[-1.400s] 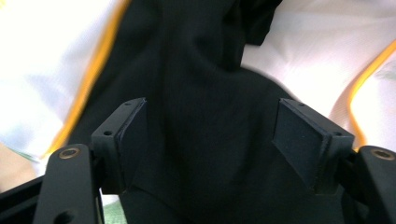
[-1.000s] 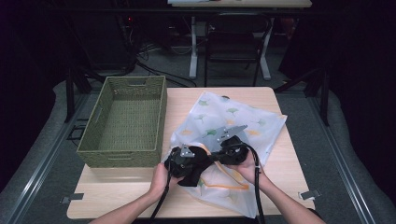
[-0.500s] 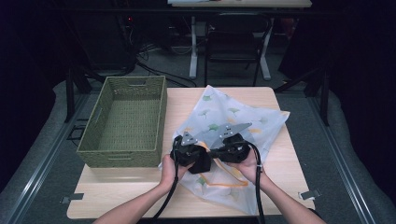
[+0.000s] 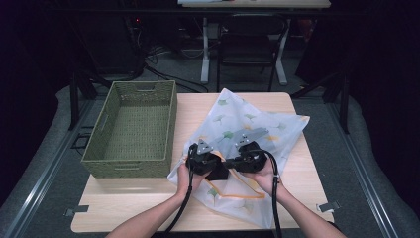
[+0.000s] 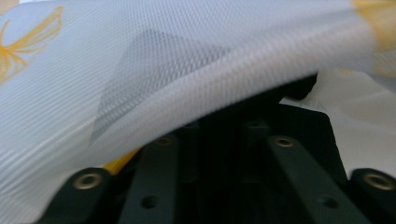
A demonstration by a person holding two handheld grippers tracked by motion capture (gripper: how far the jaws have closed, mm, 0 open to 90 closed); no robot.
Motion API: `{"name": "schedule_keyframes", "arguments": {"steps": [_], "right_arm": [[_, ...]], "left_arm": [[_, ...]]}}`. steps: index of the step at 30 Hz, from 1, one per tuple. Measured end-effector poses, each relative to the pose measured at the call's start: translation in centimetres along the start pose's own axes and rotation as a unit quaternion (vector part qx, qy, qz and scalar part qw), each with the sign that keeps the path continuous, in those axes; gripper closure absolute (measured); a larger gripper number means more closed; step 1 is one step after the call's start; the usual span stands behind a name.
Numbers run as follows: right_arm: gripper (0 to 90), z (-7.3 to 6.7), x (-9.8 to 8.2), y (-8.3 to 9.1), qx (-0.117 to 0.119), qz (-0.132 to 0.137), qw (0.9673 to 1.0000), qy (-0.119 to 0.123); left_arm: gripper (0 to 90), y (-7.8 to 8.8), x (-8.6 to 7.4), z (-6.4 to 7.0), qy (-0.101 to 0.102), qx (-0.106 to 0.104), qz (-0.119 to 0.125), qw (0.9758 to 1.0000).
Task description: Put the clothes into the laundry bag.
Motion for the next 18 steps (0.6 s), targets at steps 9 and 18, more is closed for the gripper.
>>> {"name": "schedule_keyframes", "arguments": {"steps": [9,18], "right_arm": [[88.2,0.3,0.1,0.2,-0.011,0.005,0.9999,0.002],[88.2,0.3,0.1,0.3,-0.014,0.006,0.9999,0.004]], "left_arm": [[43.1,2.4,-0.4,1.0,-0.054,-0.007,-0.031,0.9981],[53.4,2.3,-1.8,1.8,-0.041,-0.010,-0.069,0.9968]]}}
Point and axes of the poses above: each handheld gripper's, and its own axes: y roughly backward along the jaws, x roughly out of its top, z roughly to its right, the point moved 6 cm from there along -y, roughly forward along the jaws, and after that the axes turned 15 degrees about -y, right-handed, at the moved point
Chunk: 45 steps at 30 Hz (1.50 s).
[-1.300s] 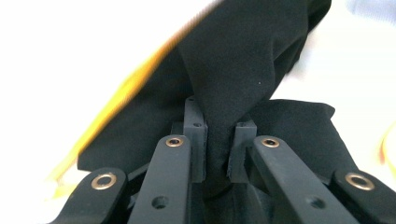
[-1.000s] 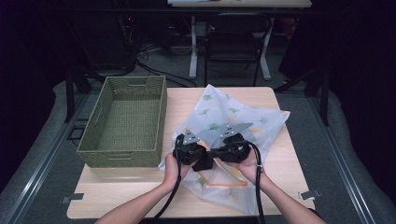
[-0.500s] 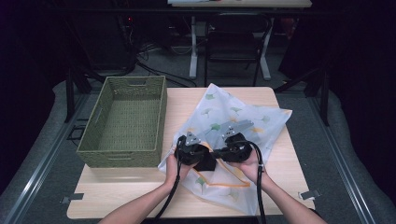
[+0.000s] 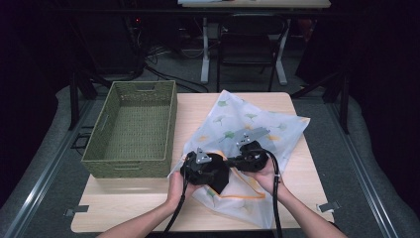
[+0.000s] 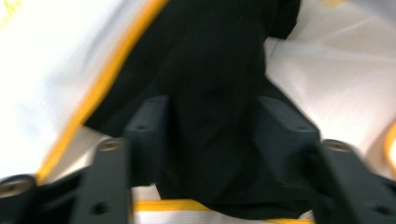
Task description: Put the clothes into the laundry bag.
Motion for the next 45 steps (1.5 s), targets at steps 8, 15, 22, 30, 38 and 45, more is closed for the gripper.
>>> {"name": "schedule_keyframes", "arguments": {"steps": [8,15,22,30,38,45], "right_arm": [[88.3,-0.4,0.3,0.3,0.008,0.007,0.9999,0.004],[88.2,-0.2,0.3,0.7,0.012,0.010,0.9999,-0.003],[88.2,0.7,-0.3,0.1,-0.003,-0.013,0.9999,-0.008],[88.2,0.6,-0.1,0.5,-0.008,-0.007,0.9999,-0.003],[88.3,0.6,0.1,0.8,-0.008,-0.001,1.0000,-0.001],[88.3,0.5,0.2,1.2,-0.005,0.005,1.0000,-0.002]], "left_arm": [[84.8,-1.3,1.1,-0.9,0.026,0.022,0.039,0.9987],[83.1,-2.5,1.7,-1.7,0.043,0.039,0.044,0.9974],[54.4,-1.8,1.3,-1.3,0.024,0.008,0.015,0.9996],[34.3,2.3,1.4,-0.2,-0.022,-0.005,0.021,0.9995],[30.0,5.0,3.5,-2.5,-0.041,0.038,0.051,0.9972],[27.1,2.6,4.0,-3.5,-0.046,0.044,0.014,0.9979]]}}
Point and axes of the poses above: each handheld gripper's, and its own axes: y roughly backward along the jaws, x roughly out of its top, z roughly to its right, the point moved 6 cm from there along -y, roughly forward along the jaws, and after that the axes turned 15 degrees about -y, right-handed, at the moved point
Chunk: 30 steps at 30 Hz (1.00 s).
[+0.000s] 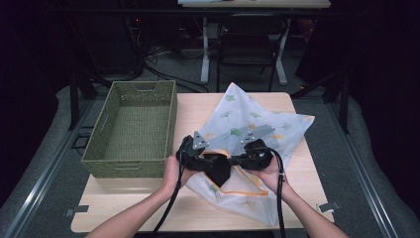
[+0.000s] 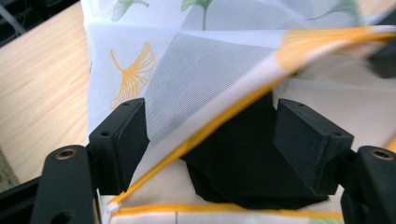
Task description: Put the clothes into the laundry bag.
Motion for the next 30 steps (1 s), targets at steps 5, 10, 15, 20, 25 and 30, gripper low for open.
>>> {"name": "schedule_keyframes", "arguments": {"steps": [5,10,15,20,25,30], "right_arm": [[88.3,-0.1,0.0,0.1,0.005,-0.001,1.0000,0.005],[88.3,0.0,-0.1,0.5,0.005,0.000,1.0000,0.004],[88.3,0.0,-0.2,0.5,0.004,-0.003,1.0000,0.006],[88.3,-0.1,-0.2,0.6,0.004,-0.003,1.0000,0.006],[88.3,-0.2,-0.2,0.7,0.003,-0.001,0.9999,0.010],[88.3,-0.3,-0.2,0.8,0.005,-0.001,0.9999,0.011]], "left_arm": [[42.9,-1.9,0.0,0.0,-0.018,0.015,-0.022,0.9995],[68.5,-2.2,0.1,-0.5,-0.027,0.029,-0.016,0.9991],[84.4,-1.8,0.5,-0.6,-0.037,0.031,-0.018,0.9987],[87.9,-1.1,0.7,-0.7,-0.058,0.033,-0.020,0.9976],[83.0,0.0,0.8,-0.8,-0.072,0.034,-0.015,0.9968],[62.5,-0.4,-0.1,-1.2,-0.050,0.023,-0.022,0.9982]]}}
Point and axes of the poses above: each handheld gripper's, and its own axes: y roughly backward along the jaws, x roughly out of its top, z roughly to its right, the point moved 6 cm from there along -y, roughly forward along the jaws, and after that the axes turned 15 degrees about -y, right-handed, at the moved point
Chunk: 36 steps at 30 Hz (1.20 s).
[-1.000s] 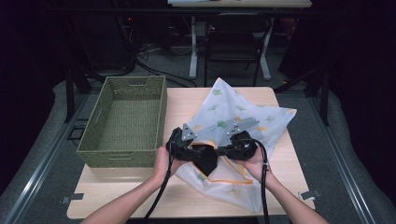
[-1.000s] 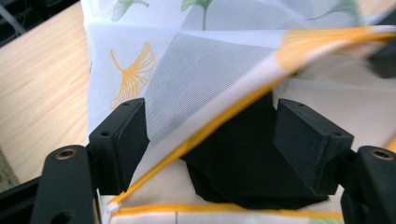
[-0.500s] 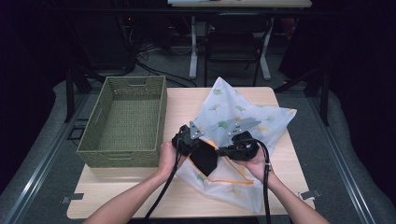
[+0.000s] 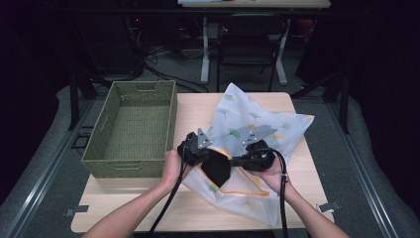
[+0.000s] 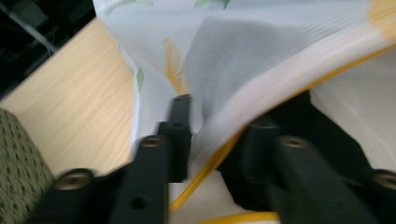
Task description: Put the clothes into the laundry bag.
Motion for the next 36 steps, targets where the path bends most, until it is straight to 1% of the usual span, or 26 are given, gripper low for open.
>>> {"name": "schedule_keyframes", "arguments": {"steps": [1,2,4,5,6,7,8,9,10,11,14,17,18,19,21,22,23,25,27,30,31,32,33,34,35,36], "right_arm": [[88.4,0.0,0.0,0.0,0.000,0.000,1.0000,0.001],[88.4,0.0,0.0,0.1,0.001,0.001,1.0000,0.001],[88.4,0.0,0.1,0.3,0.001,0.003,1.0000,0.001],[88.4,0.0,0.1,0.3,0.002,0.005,1.0000,0.001],[88.4,0.0,0.1,0.3,0.003,0.002,1.0000,0.000],[88.4,0.0,0.1,0.3,0.003,0.002,1.0000,0.000],[88.4,-0.1,0.0,0.3,0.003,0.002,1.0000,0.001],[88.4,-0.1,0.1,0.3,0.003,0.002,1.0000,0.002],[88.4,-0.1,0.1,0.3,0.003,0.003,1.0000,0.003],[88.4,-0.1,0.1,0.4,0.003,0.003,1.0000,0.002],[88.3,0.0,0.0,0.4,0.003,0.003,1.0000,0.002],[88.3,0.1,0.0,0.4,0.001,0.001,1.0000,0.002],[88.3,0.1,0.0,0.4,0.002,0.001,1.0000,0.002],[88.3,0.1,0.0,0.3,0.002,-0.001,1.0000,0.001],[88.3,0.2,-0.1,0.2,0.002,-0.005,1.0000,0.001],[88.3,0.1,-0.1,0.2,0.002,-0.006,1.0000,0.001],[88.3,0.1,-0.1,0.2,0.002,-0.008,1.0000,0.004],[88.3,0.0,-0.1,0.2,0.003,-0.009,0.9999,0.005],[88.3,-0.1,-0.2,0.0,0.005,-0.015,0.9999,0.008],[88.4,-0.4,-0.4,-0.1,0.013,-0.024,0.9995,0.015],[88.4,-0.6,-0.5,-0.1,0.015,-0.028,0.9994,0.016],[88.4,-0.8,-0.6,-0.1,0.015,-0.034,0.9991,0.018],[88.4,-0.8,-0.6,-0.1,0.015,-0.034,0.9991,0.018],[88.4,-0.8,-0.7,-0.1,0.016,-0.036,0.9990,0.019],[88.4,-0.9,-0.7,0.0,0.016,-0.038,0.9989,0.020],[88.4,-1.0,-0.8,0.0,0.017,-0.042,0.9987,0.023]], "left_arm": [[57.7,-0.1,-0.2,0.0,0.000,-0.001,-0.004,1.0000],[52.9,-0.3,-0.3,-0.1,0.006,-0.004,-0.005,1.0000],[50.7,-0.8,-0.4,0.1,0.011,-0.005,-0.003,0.9999],[51.6,-1.0,-0.4,0.2,0.007,-0.004,-0.003,1.0000],[57.5,-1.1,-0.4,0.2,0.003,0.000,-0.007,1.0000],[57.5,-1.2,-0.3,0.2,-0.001,0.001,-0.010,0.9999],[60.4,-1.3,-0.2,0.2,-0.004,0.004,-0.006,1.0000],[66.8,-1.3,-0.1,0.2,-0.011,0.004,-0.007,0.9999],[68.3,-1.4,0.0,0.2,-0.019,0.004,-0.007,0.9998],[74.0,-1.4,0.0,0.3,-0.027,0.005,-0.009,0.9996],[85.2,-1.2,0.1,0.5,-0.044,0.010,-0.008,0.9989],[87.7,-0.6,0.1,0.3,-0.055,0.014,-0.005,0.9984],[87.9,-0.4,0.1,0.2,-0.058,0.012,-0.004,0.9982],[88.0,0.0,0.0,0.2,-0.066,0.012,-0.007,0.9977],[88.1,0.6,0.0,0.2,-0.075,0.014,-0.005,0.9971],[88.1,1.0,-0.1,0.3,-0.077,0.012,-0.007,0.9969],[88.1,1.4,-0.2,0.4,-0.086,0.010,-0.008,0.9962],[88.1,2.1,-0.5,0.6,-0.096,0.005,-0.009,0.9953],[88.1,2.8,-0.8,1.0,-0.106,0.005,-0.010,0.9943],[87.7,3.3,-1.3,1.4,-0.104,-0.001,-0.001,0.9946],[85.7,3.2,-1.6,1.5,-0.104,-0.001,-0.002,0.9945],[71.0,3.0,-1.9,1.5,-0.097,0.000,-0.005,0.9952],[71.0,2.9,-2.1,1.5,-0.090,-0.007,-0.011,0.9958],[65.4,2.5,-2.4,1.2,-0.079,-0.004,-0.012,0.9968],[60.6,2.1,-2.6,1.1,-0.066,-0.006,-0.013,0.9977],[60.5,1.7,-2.8,1.1,-0.052,-0.015,-0.017,0.9984]]}}
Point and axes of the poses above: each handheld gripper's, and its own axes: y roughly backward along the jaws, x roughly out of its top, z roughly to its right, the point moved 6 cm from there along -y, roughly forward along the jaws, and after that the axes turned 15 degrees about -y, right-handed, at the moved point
